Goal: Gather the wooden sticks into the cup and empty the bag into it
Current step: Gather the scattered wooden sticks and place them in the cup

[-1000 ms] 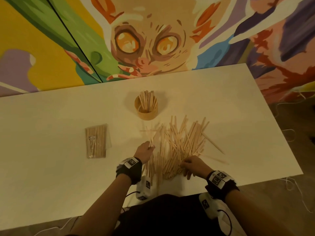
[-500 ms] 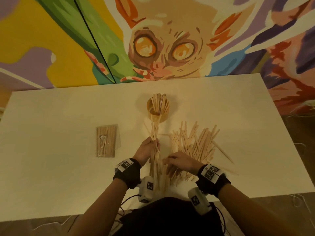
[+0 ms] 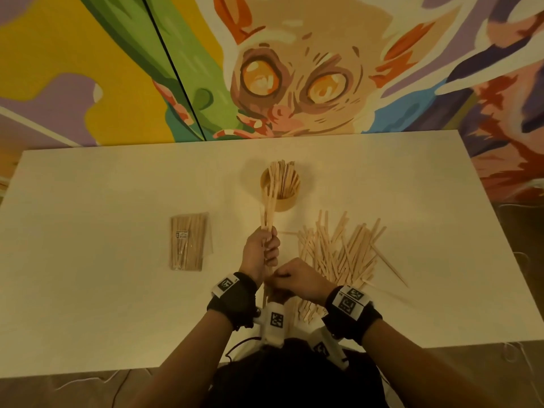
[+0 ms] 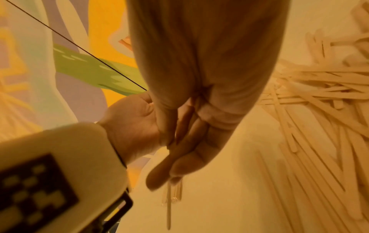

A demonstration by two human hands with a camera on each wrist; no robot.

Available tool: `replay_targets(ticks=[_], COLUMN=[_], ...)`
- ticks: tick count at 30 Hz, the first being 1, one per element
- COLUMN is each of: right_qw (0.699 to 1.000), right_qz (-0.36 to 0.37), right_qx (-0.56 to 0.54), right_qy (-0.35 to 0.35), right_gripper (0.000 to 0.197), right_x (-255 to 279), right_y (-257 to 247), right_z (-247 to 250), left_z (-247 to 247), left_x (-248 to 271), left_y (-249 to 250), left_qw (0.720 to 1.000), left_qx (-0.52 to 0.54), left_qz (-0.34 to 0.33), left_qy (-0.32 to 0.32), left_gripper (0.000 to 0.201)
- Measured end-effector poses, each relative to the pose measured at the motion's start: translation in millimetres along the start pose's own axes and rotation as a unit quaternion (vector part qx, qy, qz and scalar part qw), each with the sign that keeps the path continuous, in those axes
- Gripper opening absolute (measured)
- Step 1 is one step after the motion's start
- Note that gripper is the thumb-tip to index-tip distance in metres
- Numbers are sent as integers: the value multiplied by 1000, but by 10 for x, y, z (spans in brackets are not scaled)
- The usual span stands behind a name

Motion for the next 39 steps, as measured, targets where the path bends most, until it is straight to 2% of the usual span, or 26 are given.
replay_targets(ticks=[3,6,7,9,11,13,16,18,20,23,24,28,31,35,39], right_qw=[1000,998,999,997,977,964,981,991,992,990,990,995,994,994,989], right_qz=[12,-6,-21,-27,-14,-15,-41,-14,8,18,21,14,10,11,26], right_qx=[3,46,36,-34,-153,-199,-109,-41,-15,11,22,-20,-55,-56,-95], right_qy=[-24,-49,-27,61,146,177,155,123,121,143,137,93,90,98,112], right_gripper=[27,21,20,25,32,37,41,36,33,28,25,15,12,12,11], right_x=[16,79,106,158,231,265,249,210,185,181,186,195,182,153,106], right_y=[-103,-224,-252,-291,-304,-296,-309,-327,-307,-289,-299,-312,-300,-266,-189], right_z=[-2,203,363,767,1113,1233,1057,835,661,523,481,395,403,371,393], left_z=[-46,-63,-50,16,84,118,112,63,18,-5,-3,42,3,-86,-109], left_x=[11,59,94,164,220,259,293,308,292,254,246,202,170,135,136], left_y=[75,115,111,90,59,19,-31,-37,-34,-12,1,0,-32,-42,-47], left_qw=[997,979,970,950,914,867,804,772,739,690,682,663,654,666,675], left_qx=[-74,-200,-234,-301,-389,-473,-558,-597,-636,-687,-696,-721,-728,-716,-704], left_qz=[-8,-21,-23,-32,-38,-49,-75,-85,-90,-107,-114,-132,-140,-135,-150], left_qy=[-7,-41,-55,-79,-111,-150,-189,-199,-203,-199,-195,-156,-153,-159,-161], left_gripper=[19,15,16,18,14,13,15,22,28,18,14,32,53,77,87])
Point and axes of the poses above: each hand's wrist, its own x-axis away from the middle knuckle, its own z-axis out of the back of the hand, y = z × x, the point moved 6 cm from there along -x, towards the middle knuckle, and after that the axes turned 6 degrees about -z, right-handed, at the moved point
